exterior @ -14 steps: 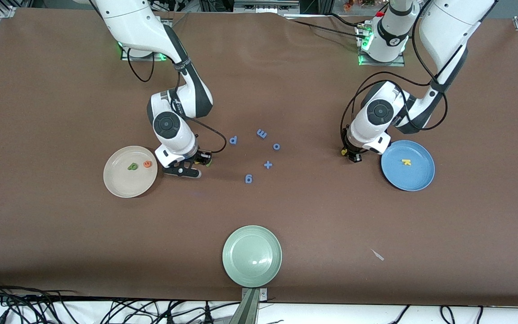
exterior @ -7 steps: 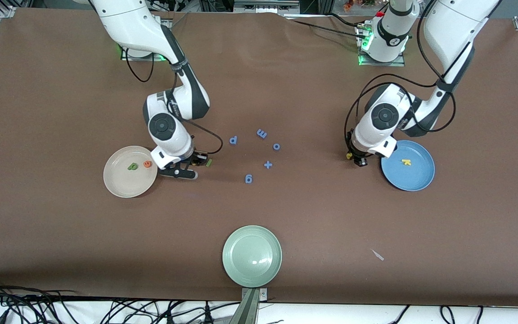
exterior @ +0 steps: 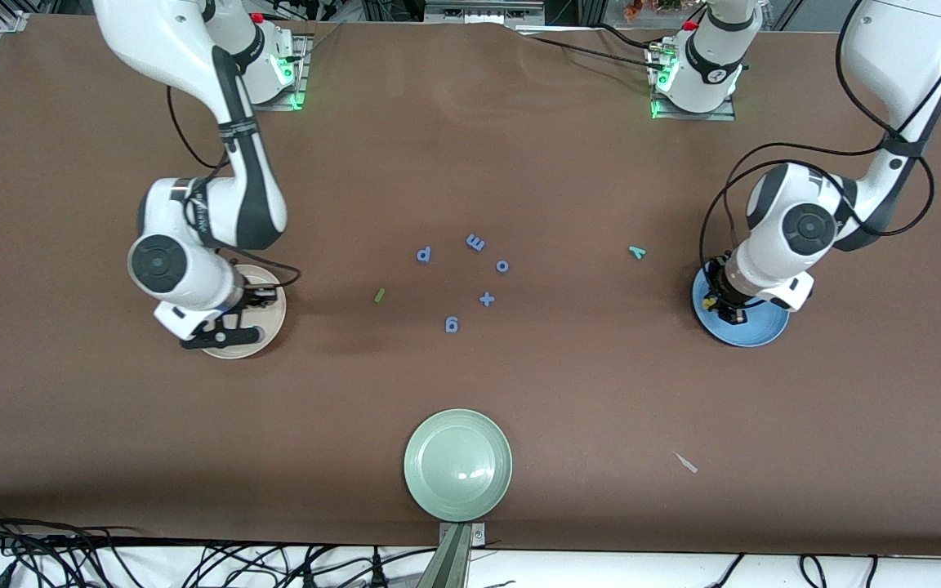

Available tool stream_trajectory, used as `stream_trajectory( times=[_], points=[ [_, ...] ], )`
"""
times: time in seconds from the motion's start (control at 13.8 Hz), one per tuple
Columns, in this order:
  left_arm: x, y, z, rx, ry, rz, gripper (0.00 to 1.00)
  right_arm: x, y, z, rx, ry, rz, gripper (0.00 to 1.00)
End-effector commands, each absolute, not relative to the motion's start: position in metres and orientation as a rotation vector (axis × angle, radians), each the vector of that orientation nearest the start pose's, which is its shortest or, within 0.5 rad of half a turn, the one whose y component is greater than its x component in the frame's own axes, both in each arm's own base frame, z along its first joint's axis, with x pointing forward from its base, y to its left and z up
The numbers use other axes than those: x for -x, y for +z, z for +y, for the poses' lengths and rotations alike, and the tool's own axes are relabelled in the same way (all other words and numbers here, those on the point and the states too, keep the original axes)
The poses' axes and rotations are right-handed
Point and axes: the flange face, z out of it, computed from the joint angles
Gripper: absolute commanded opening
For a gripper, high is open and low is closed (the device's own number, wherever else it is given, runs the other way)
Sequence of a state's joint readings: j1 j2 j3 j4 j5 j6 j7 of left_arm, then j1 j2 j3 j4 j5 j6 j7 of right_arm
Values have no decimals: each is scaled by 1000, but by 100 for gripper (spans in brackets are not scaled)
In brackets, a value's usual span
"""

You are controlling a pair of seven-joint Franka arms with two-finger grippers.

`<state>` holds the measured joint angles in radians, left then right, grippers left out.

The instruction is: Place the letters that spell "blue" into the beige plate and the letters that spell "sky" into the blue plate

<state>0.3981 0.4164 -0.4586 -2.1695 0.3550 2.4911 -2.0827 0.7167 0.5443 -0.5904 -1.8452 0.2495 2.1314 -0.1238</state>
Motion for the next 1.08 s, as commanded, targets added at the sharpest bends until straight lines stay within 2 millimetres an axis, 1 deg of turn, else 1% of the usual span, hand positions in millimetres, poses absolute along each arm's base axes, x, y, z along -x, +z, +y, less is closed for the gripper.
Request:
stream_trajectory(
  times=[0.0,0.07,0.14,0.22,0.29,0.36,0.43,0.58,0.65,0.72,0.8,0.87,0.94,1.01],
  points=[
    [-552,208,-39,-2112,14,2417,7,-604,245,106,3191,248,-239,29],
    [-550,205,-36,-2121,7,2416,8,-603,244,107,3173,247,-211,31],
    [-550,205,-33,-2117,5,2420,14,-603,244,107,3168,246,-207,35],
    [-549,204,-32,-2118,1,2421,29,-603,244,106,3168,246,-205,43],
    [-549,204,-32,-2140,1,2404,37,-604,244,106,3168,245,-203,55],
    [-547,203,-30,-2161,0,2388,41,-603,244,107,3168,245,-203,58],
    [-548,204,-28,-2158,1,2389,42,-603,244,109,3168,244,-191,61],
    [-549,210,-29,-2154,14,2385,43,-604,247,118,3150,244,-164,61],
    [-548,212,-40,-2154,4,2378,43,-602,248,129,3120,236,-89,61],
    [-545,213,-60,-2177,-22,2358,43,-597,245,149,3099,242,-60,61],
    [-539,209,-68,-2173,-40,2375,43,-595,246,167,3095,229,-12,61],
    [-536,210,-79,-2190,-48,2356,43,-589,244,191,3092,230,32,61],
    [-533,213,-90,-2196,-57,2345,43,-583,243,219,3097,206,88,61],
    [-531,214,-98,-2195,-63,2350,43,-576,242,251,3101,161,150,61]
  ],
)
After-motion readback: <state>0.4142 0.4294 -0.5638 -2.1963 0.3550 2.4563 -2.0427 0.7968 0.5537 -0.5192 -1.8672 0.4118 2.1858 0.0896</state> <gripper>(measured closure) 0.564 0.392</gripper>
